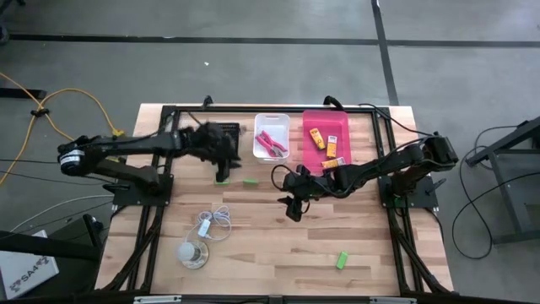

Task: Pick & Place School Supplies
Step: Put the eraser into the black bin

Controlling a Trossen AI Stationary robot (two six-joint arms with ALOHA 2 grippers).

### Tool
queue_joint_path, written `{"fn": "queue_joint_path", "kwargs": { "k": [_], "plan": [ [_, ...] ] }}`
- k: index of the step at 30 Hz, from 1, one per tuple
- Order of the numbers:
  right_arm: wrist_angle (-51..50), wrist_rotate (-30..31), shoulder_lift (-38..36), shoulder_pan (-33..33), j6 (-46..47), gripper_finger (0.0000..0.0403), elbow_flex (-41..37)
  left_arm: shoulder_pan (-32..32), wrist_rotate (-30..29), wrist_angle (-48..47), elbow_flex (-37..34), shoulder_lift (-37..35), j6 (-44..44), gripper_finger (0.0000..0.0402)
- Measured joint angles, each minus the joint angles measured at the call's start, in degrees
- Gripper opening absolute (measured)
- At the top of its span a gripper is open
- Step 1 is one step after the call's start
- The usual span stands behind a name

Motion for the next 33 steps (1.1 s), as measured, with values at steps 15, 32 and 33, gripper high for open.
{"fn": "queue_joint_path", "kwargs": {
  "k": [15, 32, 33],
  "plan": [
    [1.73, -0.90, 1.32, 1.19, 3.08, 0.0166, 0.01, -20.22, -25.20, 1.61, -0.01, 6.70, 2.59, 0.0123],
    [3.30, -0.93, 1.30, 5.76, 3.23, 0.0166, 0.01, -17.93, -20.79, 5.70, -0.08, 16.91, 5.14, 0.0211],
    [3.67, -0.93, 1.30, 6.00, 3.23, 0.0166, 0.01, -17.97, -20.77, 6.71, -0.08, 17.47, 5.50, 0.0211]
  ]
}}
